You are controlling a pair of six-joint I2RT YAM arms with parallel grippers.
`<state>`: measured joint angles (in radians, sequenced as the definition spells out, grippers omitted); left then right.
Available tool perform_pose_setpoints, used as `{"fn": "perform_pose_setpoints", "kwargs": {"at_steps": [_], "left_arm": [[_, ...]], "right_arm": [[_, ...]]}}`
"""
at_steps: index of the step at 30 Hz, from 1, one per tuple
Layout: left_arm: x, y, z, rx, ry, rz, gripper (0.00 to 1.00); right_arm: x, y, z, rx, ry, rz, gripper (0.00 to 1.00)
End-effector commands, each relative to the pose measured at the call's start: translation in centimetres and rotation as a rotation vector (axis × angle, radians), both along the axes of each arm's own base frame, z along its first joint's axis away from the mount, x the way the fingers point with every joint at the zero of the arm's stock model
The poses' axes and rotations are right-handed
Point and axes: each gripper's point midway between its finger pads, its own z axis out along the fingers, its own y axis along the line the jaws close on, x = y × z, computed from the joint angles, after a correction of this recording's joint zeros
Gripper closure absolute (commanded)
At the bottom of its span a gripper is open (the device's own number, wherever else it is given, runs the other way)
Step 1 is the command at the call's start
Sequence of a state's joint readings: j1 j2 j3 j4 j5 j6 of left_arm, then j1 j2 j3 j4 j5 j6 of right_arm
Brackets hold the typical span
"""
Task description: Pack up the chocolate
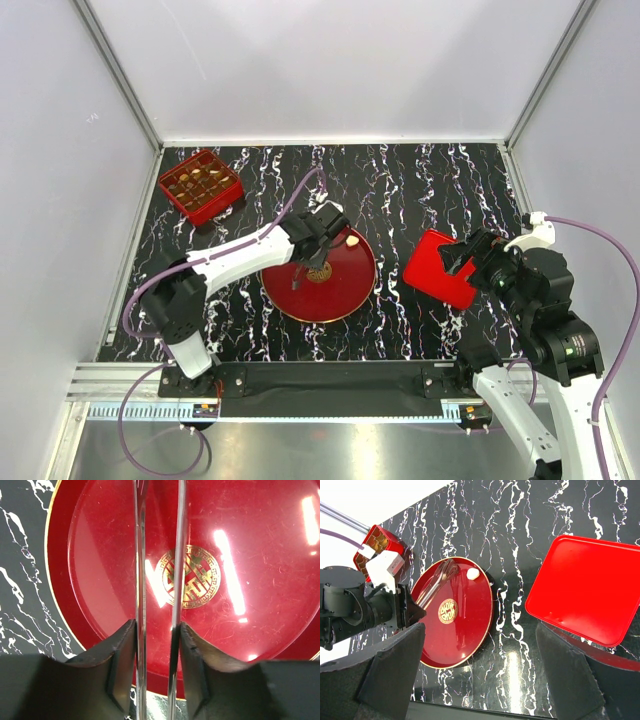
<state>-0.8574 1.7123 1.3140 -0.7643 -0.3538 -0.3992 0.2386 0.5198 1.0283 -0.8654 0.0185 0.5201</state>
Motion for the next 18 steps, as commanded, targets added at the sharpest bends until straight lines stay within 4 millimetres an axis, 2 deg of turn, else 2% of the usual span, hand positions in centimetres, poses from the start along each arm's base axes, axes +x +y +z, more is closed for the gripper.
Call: {"fn": "perform_pose_setpoints", "kwargs": {"at_steps": [1,10,18], "left_arm": [[0.3,-0.4,2.7,-0.034,-0.055,0.011,0.62],[-1.5,0.9,6.0,-0.056,-0.059,0.017,0.64],[-2.5,2.0,9.6,-0.111,-0.096,0.024,0.63]], "right_arm": [[0.4,-0.4,1.4,-0.003,-0.057,-0.019,0.0],[0.0,-0.3,2.5,0.017,-0.079,-0.015,0.0],[-0.3,-0.2,2.2,0.028,-0.073,-0.012,0.0]]}}
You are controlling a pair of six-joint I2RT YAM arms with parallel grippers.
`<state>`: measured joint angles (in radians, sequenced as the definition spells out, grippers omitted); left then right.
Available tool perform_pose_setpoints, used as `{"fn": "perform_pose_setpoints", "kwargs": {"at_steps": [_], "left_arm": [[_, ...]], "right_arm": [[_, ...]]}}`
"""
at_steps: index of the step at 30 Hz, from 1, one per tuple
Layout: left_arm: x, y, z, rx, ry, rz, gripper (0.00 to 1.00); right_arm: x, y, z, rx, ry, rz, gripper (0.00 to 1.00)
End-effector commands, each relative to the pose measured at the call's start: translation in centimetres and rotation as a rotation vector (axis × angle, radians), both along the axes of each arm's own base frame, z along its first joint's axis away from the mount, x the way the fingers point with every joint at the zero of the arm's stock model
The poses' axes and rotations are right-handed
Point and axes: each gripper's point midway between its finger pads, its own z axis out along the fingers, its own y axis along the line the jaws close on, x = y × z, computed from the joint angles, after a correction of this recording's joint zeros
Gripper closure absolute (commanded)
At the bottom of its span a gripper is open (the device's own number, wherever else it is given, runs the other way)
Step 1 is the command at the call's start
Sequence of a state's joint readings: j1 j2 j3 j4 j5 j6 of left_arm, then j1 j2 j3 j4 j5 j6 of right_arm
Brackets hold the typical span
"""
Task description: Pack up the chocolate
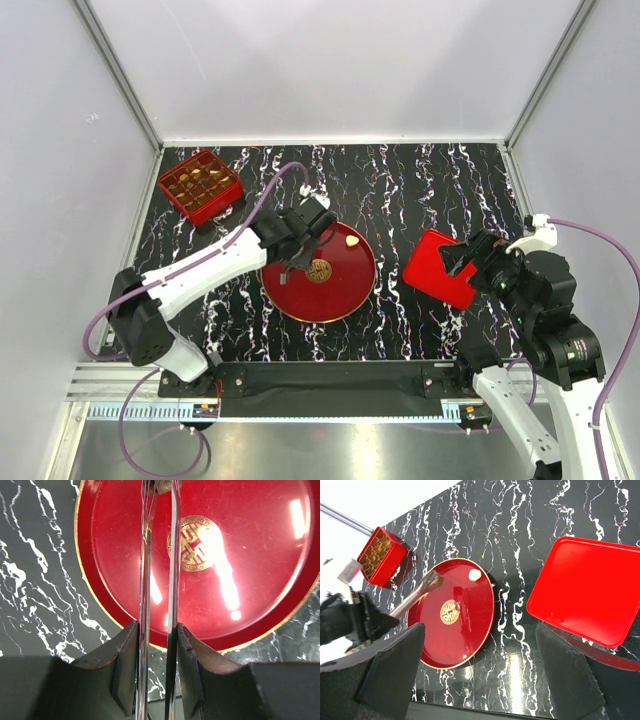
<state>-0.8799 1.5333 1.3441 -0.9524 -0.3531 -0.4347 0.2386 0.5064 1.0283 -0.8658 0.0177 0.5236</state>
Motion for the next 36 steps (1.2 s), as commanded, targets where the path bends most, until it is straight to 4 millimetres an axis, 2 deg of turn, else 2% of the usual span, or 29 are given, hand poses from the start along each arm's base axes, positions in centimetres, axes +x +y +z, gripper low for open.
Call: {"fn": "perform_pose_setpoints", "kwargs": {"at_steps": [1,5,8,12,13,14,16,17,19,20,23,24,26,36], "left_arm": [[1.1,-0.4,5.3,-0.092,-0.112,0.023,0.63],[2.9,0.5,8.1,-0.092,-0.166,0.041,0.63],[5.4,2.4,9.6,-0.088,-0.192,0.093,0.63],[9.8,7.5,10.1,-0.094,-0.206,0.221,0.63],[10.7,8.5,9.8,-0.081,-0.204,0.24,0.63],[11.9,10.7,9.8,-0.074,-0.209,0.298,0.63],[13.4,12.4,9.1,-0.069,-0.2,0.339,0.63],[14.2,14.5,8.9,-0.062,-0.2,0.394,0.63],[15.4,15.9,8.7,-0.076,-0.204,0.429,0.63],[16.4,17.5,8.2,-0.074,-0.204,0.469,0.63],[17.8,19.2,7.2,-0.08,-0.178,0.507,0.64],[18.4,19.3,7.6,-0.083,-0.186,0.511,0.64],[19.0,19.9,7.1,-0.066,-0.176,0.52,0.64],[20.3,22.4,6.5,0.019,-0.188,0.586,0.64]], "right_arm": [[-0.1,-0.1,2.0,0.024,-0.063,-0.011,0.0],[0.0,0.0,2.1,0.028,-0.066,-0.008,0.0],[0.0,0.0,2.0,0.027,-0.063,-0.004,0.01],[0.0,0.3,1.7,0.035,-0.057,0.005,0.0],[0.1,0.3,1.6,0.036,-0.057,0.004,0.0],[0.1,0.4,1.5,0.041,-0.054,0.006,0.0],[0.3,0.4,1.2,0.042,-0.05,0.005,0.0],[0.5,0.5,1.0,0.044,-0.045,0.006,0.0],[0.5,1.0,1.0,0.052,-0.044,0.032,0.0],[0.6,1.1,0.8,0.05,-0.04,0.034,0.0],[1.1,1.1,0.5,0.038,-0.035,0.034,0.0],[1.2,1.0,0.3,0.03,-0.032,0.028,0.0],[1.4,0.9,0.0,0.018,-0.026,0.025,0.0],[2.1,0.9,-0.6,-0.001,-0.021,0.026,0.0]]}}
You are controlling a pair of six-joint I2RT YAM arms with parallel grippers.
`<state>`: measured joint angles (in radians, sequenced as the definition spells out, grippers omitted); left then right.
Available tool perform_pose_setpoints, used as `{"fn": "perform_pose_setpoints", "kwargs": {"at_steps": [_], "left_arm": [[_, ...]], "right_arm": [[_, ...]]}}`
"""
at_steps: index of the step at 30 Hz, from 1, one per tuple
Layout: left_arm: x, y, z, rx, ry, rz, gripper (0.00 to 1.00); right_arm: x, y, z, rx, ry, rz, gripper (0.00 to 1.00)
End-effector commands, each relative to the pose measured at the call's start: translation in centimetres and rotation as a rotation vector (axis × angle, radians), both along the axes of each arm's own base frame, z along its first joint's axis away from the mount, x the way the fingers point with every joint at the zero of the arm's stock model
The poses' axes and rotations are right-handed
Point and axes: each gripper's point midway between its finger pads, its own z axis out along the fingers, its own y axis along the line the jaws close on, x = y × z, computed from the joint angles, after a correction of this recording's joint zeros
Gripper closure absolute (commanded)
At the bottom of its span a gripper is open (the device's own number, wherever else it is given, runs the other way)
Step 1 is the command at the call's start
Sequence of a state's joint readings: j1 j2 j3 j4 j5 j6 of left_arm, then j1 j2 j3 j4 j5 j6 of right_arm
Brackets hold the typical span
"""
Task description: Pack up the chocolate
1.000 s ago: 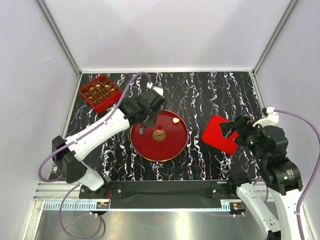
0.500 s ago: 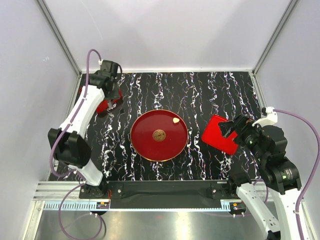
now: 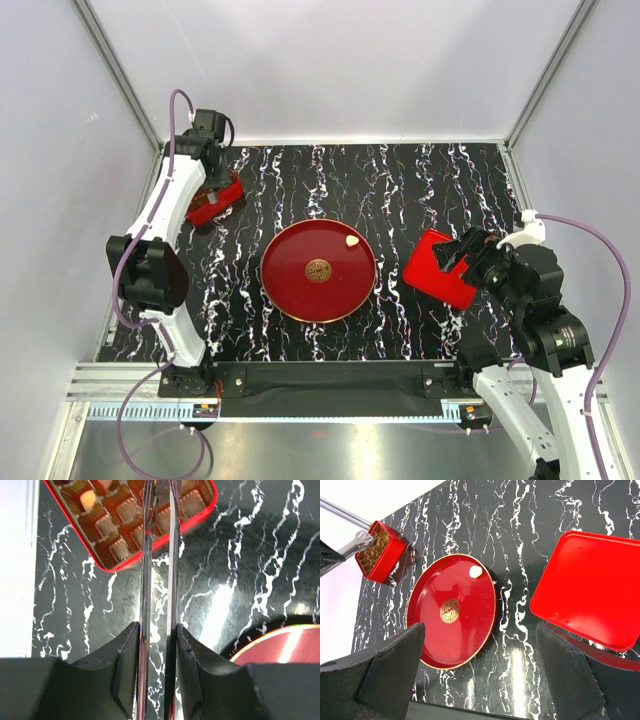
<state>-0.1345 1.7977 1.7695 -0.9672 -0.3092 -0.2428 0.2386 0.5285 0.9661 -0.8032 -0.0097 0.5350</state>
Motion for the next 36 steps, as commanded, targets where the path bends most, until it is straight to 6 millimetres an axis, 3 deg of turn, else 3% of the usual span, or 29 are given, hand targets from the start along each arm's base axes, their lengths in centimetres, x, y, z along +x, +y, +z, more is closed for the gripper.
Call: {"fn": "perform_pose_setpoints", "kwargs": {"at_steps": [1,12,18,26,28,30,31,32,33,34,35,36], "left_arm": [[2.1,1.4,1.9,0.047,-0.077,0.027,0.64],[2.8,2.5,0.9,0.063,-0.061,0.056,0.63],[3.1,3.0,0.3,0.07,-0.046,0.059,0.57],[3.2,2.8,2.7,0.047,-0.084,0.052,0.55],[2.5,1.8,4.4,0.018,-0.119,0.025,0.55],[1.7,0.2,4.8,-0.007,-0.126,-0.024,0.55],[0.9,-1.5,6.0,-0.014,-0.155,-0.067,0.55],[0.0,-2.7,5.7,-0.024,-0.145,-0.097,0.55],[-0.8,-5.2,5.8,-0.034,-0.15,-0.158,0.55],[-2.0,-6.2,6.8,-0.041,-0.173,-0.188,0.55],[-2.9,-7.3,6.9,-0.036,-0.18,-0.21,0.55],[-4.4,-9.7,5.5,-0.038,-0.158,-0.268,0.55]], "right_arm": [[1.0,0.1,0.9,-0.02,-0.045,0.006,0.0],[1.3,-0.6,0.3,-0.053,-0.043,-0.018,0.0],[1.2,-0.6,0.2,-0.061,-0.042,-0.014,0.0],[0.8,-0.8,0.6,-0.061,-0.048,-0.023,0.0],[0.7,-0.9,0.9,-0.055,-0.053,-0.026,0.01],[0.6,-0.8,1.2,-0.048,-0.059,-0.024,0.01],[0.5,-0.8,1.2,-0.047,-0.057,-0.021,0.0],[0.5,-0.9,1.4,-0.05,-0.056,-0.025,0.0],[0.5,-0.9,1.4,-0.05,-0.053,-0.025,0.0],[0.4,-0.9,1.4,-0.052,-0.052,-0.025,0.0],[0.3,-1.0,1.6,-0.054,-0.054,-0.028,0.0],[0.3,-1.0,1.7,-0.054,-0.052,-0.03,0.0]]}}
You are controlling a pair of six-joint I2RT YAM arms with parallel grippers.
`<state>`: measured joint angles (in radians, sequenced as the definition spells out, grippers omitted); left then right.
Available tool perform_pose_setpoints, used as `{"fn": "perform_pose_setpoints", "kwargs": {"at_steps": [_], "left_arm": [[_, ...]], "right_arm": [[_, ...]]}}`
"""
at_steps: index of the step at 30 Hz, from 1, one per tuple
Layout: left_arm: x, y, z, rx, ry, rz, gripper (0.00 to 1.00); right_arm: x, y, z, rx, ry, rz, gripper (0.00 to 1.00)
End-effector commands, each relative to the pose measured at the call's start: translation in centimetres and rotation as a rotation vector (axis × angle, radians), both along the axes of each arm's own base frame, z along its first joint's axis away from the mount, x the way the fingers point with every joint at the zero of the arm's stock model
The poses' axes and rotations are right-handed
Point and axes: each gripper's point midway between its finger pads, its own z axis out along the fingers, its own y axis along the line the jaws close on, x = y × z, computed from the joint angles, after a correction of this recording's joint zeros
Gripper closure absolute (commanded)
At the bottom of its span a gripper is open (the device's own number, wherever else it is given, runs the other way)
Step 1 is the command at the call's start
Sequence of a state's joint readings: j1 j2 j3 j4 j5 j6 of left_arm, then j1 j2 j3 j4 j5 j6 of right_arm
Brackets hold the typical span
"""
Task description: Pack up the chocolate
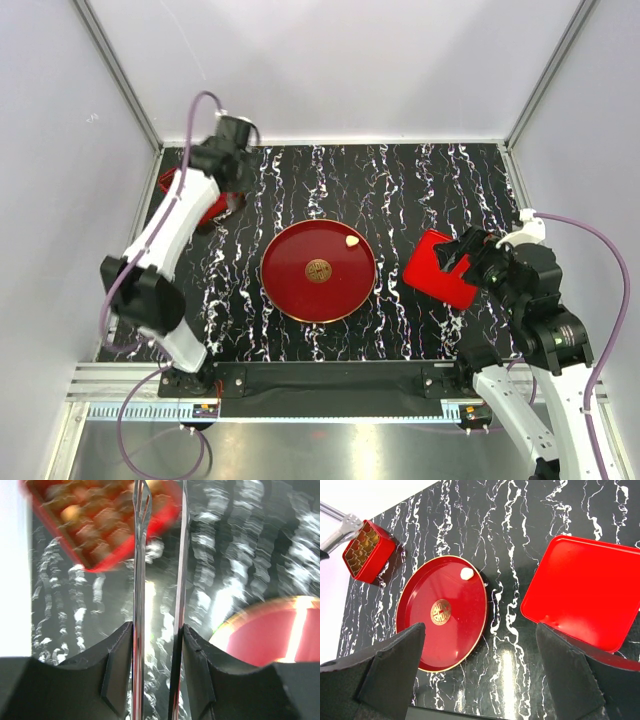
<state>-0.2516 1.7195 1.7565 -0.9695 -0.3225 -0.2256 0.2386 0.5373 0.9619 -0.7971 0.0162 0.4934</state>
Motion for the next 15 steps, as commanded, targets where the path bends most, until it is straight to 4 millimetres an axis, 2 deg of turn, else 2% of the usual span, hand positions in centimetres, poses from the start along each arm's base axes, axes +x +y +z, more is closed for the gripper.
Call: {"fn": "perform_pose_setpoints", "kwargs": {"at_steps": [1,2,3,5,6,7,8,12,15], "left_arm": [[-4.0,-6.4,2.7,-0.061,-0.1,-0.17,0.55],[-5.4,-7.7,3.6,-0.108,-0.131,-0.202,0.55],[-7.0,-10.2,2.0,-0.132,-0.113,-0.274,0.55],[-9.2,-12.4,2.1,-0.181,-0.129,-0.333,0.55],[-10.6,-14.1,1.1,-0.181,-0.114,-0.382,0.55],[-11.4,-14.9,0.7,-0.187,-0.113,-0.405,0.55],[-12.4,-16.7,0.9,-0.207,-0.13,-0.459,0.55],[-14.4,-19.6,-1.2,-0.189,-0.116,-0.571,0.54],[-15.1,-20.9,-2.5,-0.175,-0.106,-0.618,0.54]], "right_arm": [[-0.2,-0.5,2.0,-0.005,-0.048,-0.022,0.0],[-0.4,-0.6,2.2,-0.005,-0.05,-0.023,0.0],[-0.5,-0.7,2.4,0.001,-0.053,-0.028,0.0],[-0.8,-0.7,2.6,0.007,-0.053,-0.031,0.0],[-0.9,-0.8,2.7,0.011,-0.056,-0.035,0.0],[-1.0,-0.8,2.7,0.013,-0.055,-0.036,0.0],[-1.1,-0.8,2.7,0.016,-0.053,-0.034,0.0],[-1.2,-0.9,2.7,0.017,-0.045,-0.04,0.0],[-1.3,-1.0,2.9,0.021,-0.051,-0.045,0.0]]}}
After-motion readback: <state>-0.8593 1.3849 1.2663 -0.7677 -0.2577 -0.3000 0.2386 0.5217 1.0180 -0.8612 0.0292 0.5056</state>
